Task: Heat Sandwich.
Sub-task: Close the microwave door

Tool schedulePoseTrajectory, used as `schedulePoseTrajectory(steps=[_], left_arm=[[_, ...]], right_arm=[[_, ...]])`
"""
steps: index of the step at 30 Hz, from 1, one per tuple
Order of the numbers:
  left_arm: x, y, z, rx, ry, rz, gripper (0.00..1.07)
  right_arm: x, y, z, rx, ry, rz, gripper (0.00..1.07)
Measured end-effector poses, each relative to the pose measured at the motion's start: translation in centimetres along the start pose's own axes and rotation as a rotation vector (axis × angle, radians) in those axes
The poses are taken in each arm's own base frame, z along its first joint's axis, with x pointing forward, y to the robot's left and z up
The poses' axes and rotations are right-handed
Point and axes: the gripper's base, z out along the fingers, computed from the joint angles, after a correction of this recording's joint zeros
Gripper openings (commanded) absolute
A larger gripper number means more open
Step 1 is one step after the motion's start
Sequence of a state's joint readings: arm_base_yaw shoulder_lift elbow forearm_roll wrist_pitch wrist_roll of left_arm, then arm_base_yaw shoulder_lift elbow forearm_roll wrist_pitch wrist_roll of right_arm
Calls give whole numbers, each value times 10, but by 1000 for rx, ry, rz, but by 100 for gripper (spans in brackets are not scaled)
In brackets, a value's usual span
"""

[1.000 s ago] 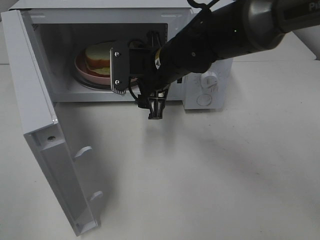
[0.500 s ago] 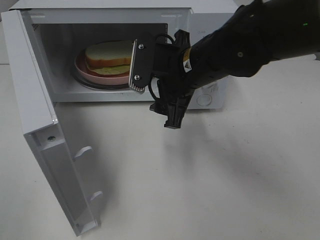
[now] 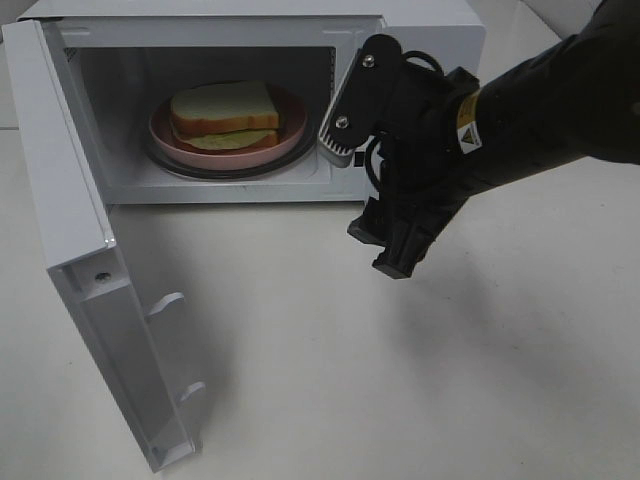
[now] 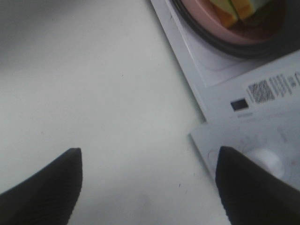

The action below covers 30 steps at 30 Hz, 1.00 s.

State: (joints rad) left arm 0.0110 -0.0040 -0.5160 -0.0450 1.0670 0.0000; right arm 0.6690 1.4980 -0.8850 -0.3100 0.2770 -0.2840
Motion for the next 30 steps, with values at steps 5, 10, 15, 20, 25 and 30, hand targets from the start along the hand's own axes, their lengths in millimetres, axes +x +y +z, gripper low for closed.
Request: schedulePoseTrajectory(steps=[5, 10, 15, 20, 25, 30], left_arm=[[0, 0, 0, 0, 0, 0, 100], [0, 0, 0, 0, 0, 0, 100], [0, 0, 0, 0, 0, 0, 100], [0, 0, 0, 0, 0, 0, 100], [0, 0, 0, 0, 0, 0, 100], [0, 0, 0, 0, 0, 0, 100]], right_arm=[[14, 1, -21, -23, 147, 213, 76], [27, 7, -37, -58, 298, 359, 76], [36, 13, -52, -104, 405, 414, 76], [41, 15, -64, -129, 450, 439, 76], [49, 20, -83, -146, 478, 457, 76], [60, 24, -112, -124, 396, 477, 76]])
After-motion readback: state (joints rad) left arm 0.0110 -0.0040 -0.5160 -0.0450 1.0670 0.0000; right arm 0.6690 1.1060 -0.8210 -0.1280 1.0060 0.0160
